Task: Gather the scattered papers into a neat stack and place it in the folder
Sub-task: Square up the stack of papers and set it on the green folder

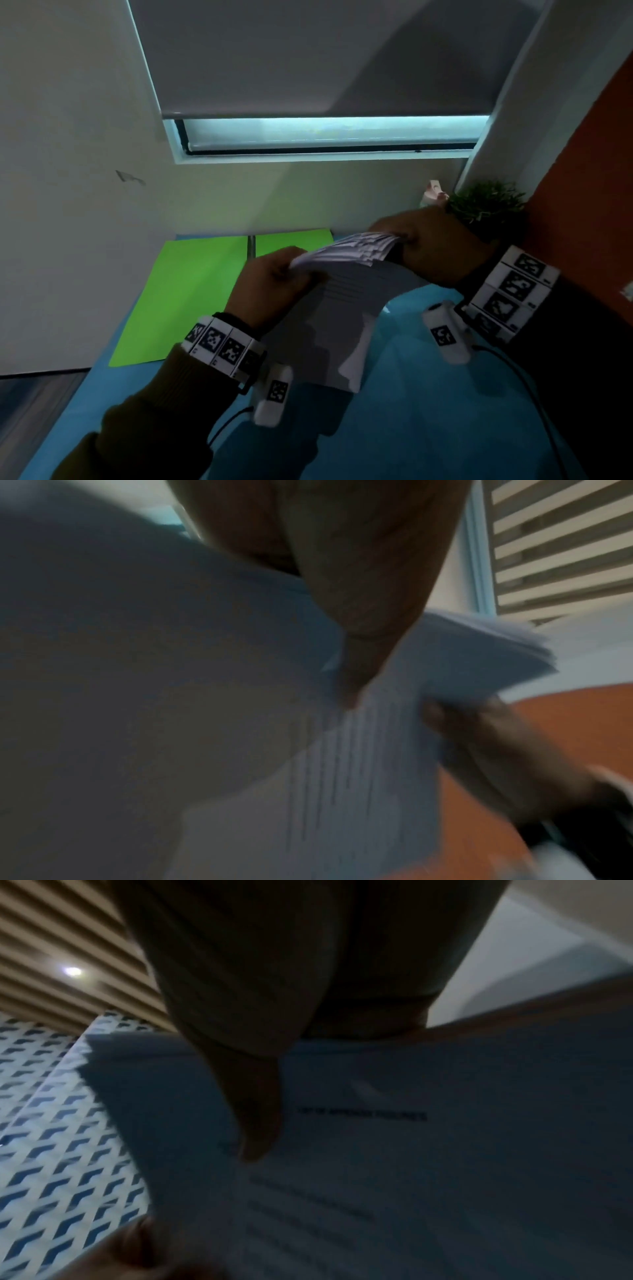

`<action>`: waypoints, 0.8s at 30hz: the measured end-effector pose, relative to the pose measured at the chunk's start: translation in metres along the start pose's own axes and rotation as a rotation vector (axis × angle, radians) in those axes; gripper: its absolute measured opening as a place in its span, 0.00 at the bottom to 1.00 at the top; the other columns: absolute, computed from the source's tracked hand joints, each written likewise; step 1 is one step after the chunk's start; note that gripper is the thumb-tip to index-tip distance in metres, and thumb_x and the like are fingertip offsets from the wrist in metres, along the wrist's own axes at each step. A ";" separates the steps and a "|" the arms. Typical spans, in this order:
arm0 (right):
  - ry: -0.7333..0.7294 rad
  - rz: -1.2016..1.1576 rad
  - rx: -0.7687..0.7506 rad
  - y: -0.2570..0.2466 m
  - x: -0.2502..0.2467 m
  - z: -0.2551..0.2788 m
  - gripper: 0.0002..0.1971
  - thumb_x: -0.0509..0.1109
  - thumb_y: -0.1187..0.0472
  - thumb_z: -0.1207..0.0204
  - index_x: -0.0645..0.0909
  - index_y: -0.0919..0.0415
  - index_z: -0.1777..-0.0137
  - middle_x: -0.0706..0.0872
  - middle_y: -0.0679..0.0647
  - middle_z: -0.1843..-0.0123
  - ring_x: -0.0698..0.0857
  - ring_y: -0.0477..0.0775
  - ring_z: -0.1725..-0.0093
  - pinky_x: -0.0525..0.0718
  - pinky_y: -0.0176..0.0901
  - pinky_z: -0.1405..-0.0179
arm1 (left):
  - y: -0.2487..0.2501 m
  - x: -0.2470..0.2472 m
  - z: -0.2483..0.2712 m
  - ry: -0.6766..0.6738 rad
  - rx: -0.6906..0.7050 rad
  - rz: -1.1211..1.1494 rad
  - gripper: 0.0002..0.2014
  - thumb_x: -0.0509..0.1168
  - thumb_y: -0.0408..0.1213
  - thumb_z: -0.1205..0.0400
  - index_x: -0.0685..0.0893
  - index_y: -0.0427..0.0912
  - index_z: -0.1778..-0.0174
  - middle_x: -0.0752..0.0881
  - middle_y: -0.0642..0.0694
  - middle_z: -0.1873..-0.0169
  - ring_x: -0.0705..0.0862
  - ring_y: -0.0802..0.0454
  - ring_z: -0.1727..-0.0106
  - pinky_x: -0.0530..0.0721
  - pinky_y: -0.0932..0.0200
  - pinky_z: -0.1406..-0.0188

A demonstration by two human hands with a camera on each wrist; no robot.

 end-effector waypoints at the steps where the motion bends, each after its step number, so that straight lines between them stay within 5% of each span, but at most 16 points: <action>1: 0.052 -0.078 0.028 0.008 -0.005 0.007 0.26 0.63 0.39 0.25 0.89 0.62 0.52 0.92 0.52 0.53 0.87 0.43 0.52 0.84 0.42 0.52 | -0.011 -0.012 0.000 0.080 -0.077 0.014 0.17 0.79 0.55 0.30 0.88 0.52 0.51 0.90 0.55 0.64 0.87 0.61 0.61 0.84 0.59 0.59; 3: 0.148 -0.225 0.122 0.031 -0.014 0.021 0.24 0.68 0.40 0.25 0.90 0.62 0.49 0.90 0.51 0.49 0.84 0.35 0.51 0.81 0.35 0.47 | -0.036 -0.040 0.008 0.249 -0.189 -0.009 0.28 0.81 0.56 0.35 0.83 0.56 0.40 0.89 0.58 0.61 0.86 0.64 0.59 0.82 0.63 0.57; 5: 0.175 -0.385 0.272 0.056 -0.014 0.037 0.10 0.74 0.53 0.27 0.87 0.50 0.47 0.88 0.47 0.45 0.83 0.26 0.50 0.81 0.31 0.44 | -0.064 -0.060 0.019 0.357 -0.246 0.014 0.38 0.82 0.56 0.36 0.79 0.52 0.31 0.89 0.54 0.53 0.87 0.60 0.51 0.81 0.61 0.49; 7: 0.235 -0.573 0.372 0.075 -0.009 0.054 0.14 0.78 0.56 0.32 0.85 0.41 0.48 0.88 0.43 0.45 0.84 0.26 0.48 0.81 0.27 0.44 | -0.091 -0.052 0.027 0.297 -0.310 0.277 0.43 0.83 0.56 0.39 0.77 0.47 0.28 0.88 0.50 0.43 0.87 0.53 0.41 0.83 0.54 0.40; 10: 0.318 -0.830 0.496 0.093 0.010 0.072 0.19 0.82 0.39 0.47 0.89 0.35 0.54 0.91 0.36 0.52 0.88 0.35 0.49 0.85 0.31 0.49 | -0.101 -0.008 0.028 0.101 -0.378 0.692 0.35 0.85 0.53 0.45 0.88 0.46 0.42 0.92 0.48 0.45 0.89 0.49 0.43 0.86 0.51 0.43; 13: 0.362 -0.917 0.541 0.098 0.030 0.074 0.22 0.81 0.36 0.51 0.87 0.28 0.53 0.90 0.31 0.52 0.88 0.34 0.49 0.86 0.32 0.48 | -0.096 -0.013 0.023 0.243 -0.420 0.727 0.24 0.85 0.45 0.45 0.92 0.43 0.54 0.94 0.48 0.53 0.89 0.51 0.52 0.89 0.50 0.47; 16: 0.438 -1.049 0.586 0.104 0.037 0.071 0.23 0.84 0.38 0.52 0.89 0.33 0.53 0.92 0.39 0.50 0.88 0.44 0.45 0.84 0.51 0.37 | -0.070 -0.036 0.006 0.334 -0.348 0.655 0.16 0.84 0.42 0.41 0.93 0.43 0.60 0.94 0.49 0.60 0.88 0.52 0.58 0.90 0.49 0.50; 20: 0.483 -1.160 0.612 0.115 0.043 0.077 0.20 0.84 0.46 0.49 0.90 0.37 0.53 0.92 0.42 0.48 0.88 0.49 0.42 0.82 0.56 0.35 | -0.055 -0.045 0.002 0.333 -0.250 0.642 0.14 0.84 0.41 0.41 0.93 0.46 0.62 0.94 0.51 0.60 0.89 0.53 0.57 0.90 0.53 0.53; 24: 0.376 -1.241 0.782 0.124 0.100 0.126 0.31 0.90 0.50 0.58 0.90 0.54 0.50 0.92 0.52 0.49 0.88 0.59 0.41 0.87 0.50 0.42 | -0.102 0.011 0.047 0.040 -0.450 0.741 0.31 0.88 0.52 0.54 0.95 0.46 0.56 0.94 0.46 0.54 0.89 0.48 0.52 0.88 0.47 0.43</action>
Point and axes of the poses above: each hand's wrist, its own z-axis away from the middle knuckle, its own x-axis out of the palm, y = z × x, the point moved 10 cm from there along -z, towards the middle knuckle
